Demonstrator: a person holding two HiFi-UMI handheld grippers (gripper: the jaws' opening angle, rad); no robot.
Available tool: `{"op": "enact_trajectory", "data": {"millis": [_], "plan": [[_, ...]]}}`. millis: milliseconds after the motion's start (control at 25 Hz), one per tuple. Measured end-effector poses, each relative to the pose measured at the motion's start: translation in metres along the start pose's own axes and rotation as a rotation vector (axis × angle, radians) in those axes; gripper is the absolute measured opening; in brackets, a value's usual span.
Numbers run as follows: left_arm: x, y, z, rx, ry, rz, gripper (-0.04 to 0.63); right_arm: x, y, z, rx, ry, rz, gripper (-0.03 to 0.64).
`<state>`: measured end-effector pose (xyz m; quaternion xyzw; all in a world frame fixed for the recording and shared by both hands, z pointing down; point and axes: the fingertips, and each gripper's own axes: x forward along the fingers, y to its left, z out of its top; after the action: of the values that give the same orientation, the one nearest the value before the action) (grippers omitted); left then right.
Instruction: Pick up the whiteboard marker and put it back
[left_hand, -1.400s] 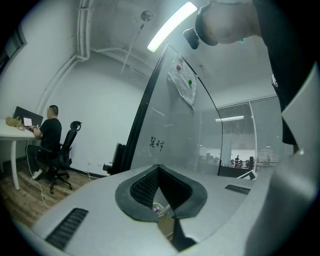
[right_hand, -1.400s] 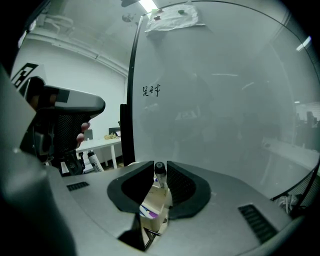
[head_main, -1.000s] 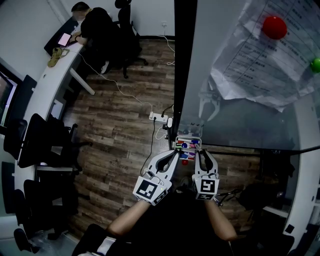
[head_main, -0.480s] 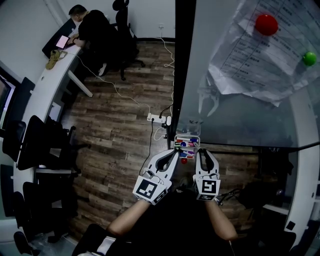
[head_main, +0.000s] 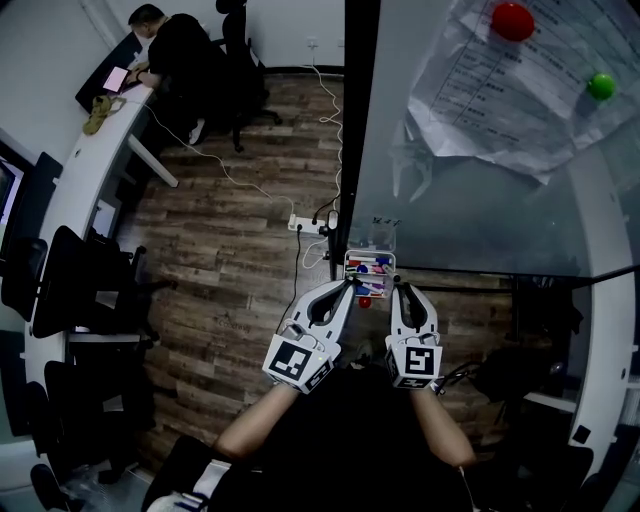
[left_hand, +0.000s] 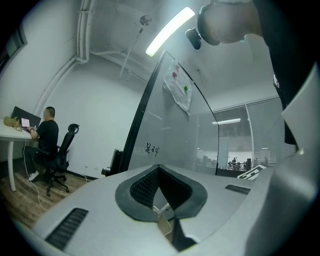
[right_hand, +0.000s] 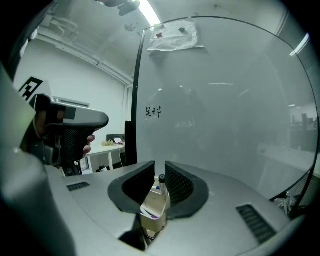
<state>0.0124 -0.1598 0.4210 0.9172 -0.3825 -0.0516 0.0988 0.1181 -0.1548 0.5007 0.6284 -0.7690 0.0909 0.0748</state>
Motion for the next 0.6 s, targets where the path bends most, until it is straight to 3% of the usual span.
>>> {"op": "enact_trajectory", "data": {"millis": [200, 600], "plan": [[0.001, -0.003, 0.000, -0.005, -0.001, -0.017, 0.008, -0.006, -0.001, 0.008, 0.029, -0.019, -0.018, 0.032], [0.000, -0.010, 0.000, 0.007, 0.010, -0.035, 0.008, -0.019, -0.005, 0.020, 0.073, -0.058, -0.020, 0.015]]}}
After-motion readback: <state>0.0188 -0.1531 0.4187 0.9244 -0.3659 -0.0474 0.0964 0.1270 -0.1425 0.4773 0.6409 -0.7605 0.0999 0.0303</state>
